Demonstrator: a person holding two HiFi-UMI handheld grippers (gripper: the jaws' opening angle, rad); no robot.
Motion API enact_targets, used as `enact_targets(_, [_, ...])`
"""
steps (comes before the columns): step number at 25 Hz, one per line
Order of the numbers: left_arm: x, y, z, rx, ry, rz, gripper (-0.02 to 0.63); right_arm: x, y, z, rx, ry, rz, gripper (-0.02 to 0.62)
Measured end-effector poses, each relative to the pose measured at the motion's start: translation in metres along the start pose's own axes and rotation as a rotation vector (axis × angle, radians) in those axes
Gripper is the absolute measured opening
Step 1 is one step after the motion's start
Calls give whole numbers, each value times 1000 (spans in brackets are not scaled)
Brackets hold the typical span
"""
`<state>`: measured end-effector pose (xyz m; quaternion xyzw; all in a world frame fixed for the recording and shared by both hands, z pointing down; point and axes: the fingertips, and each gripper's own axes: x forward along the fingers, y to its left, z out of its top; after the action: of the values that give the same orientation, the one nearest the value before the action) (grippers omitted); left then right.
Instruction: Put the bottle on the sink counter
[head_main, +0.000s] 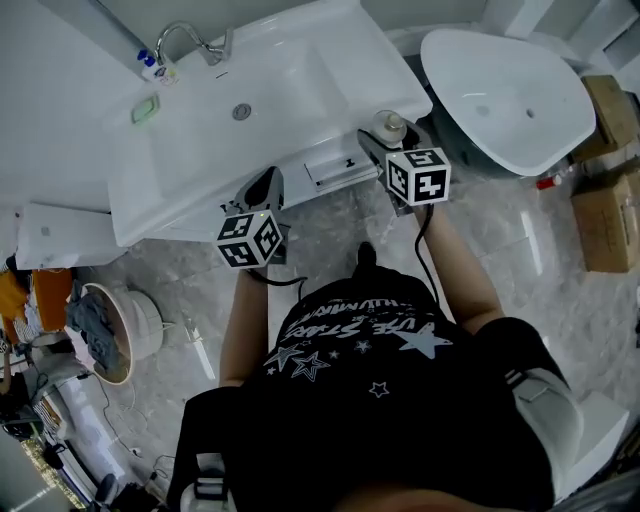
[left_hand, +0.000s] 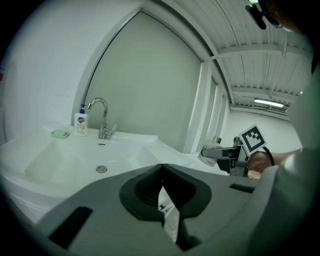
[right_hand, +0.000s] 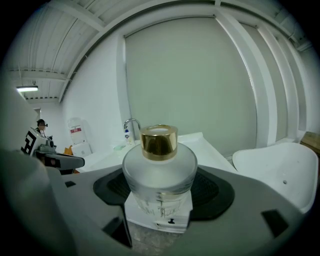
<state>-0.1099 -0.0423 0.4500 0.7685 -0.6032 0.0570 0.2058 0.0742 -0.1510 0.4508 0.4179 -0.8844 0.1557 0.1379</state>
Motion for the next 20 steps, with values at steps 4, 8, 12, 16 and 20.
enact_targets(4, [36,-10,11,0,6,19,8,17,-30,12,3,5,25,321])
enact_targets(8, [61,-20,16,-5,6,33,8,31,-52,15,6,12,42,321])
enact_targets(12, [72,-20,21,-10,3,44,8,42,-63,15,11,20,50,320])
enact_targets(16, [80,-14,25,-14,6,48,8,54,-71,11,21,41,44,321])
enact_targets(20, [97,2,28,-13,20,45,8,74,-76,12,19,60,34,320])
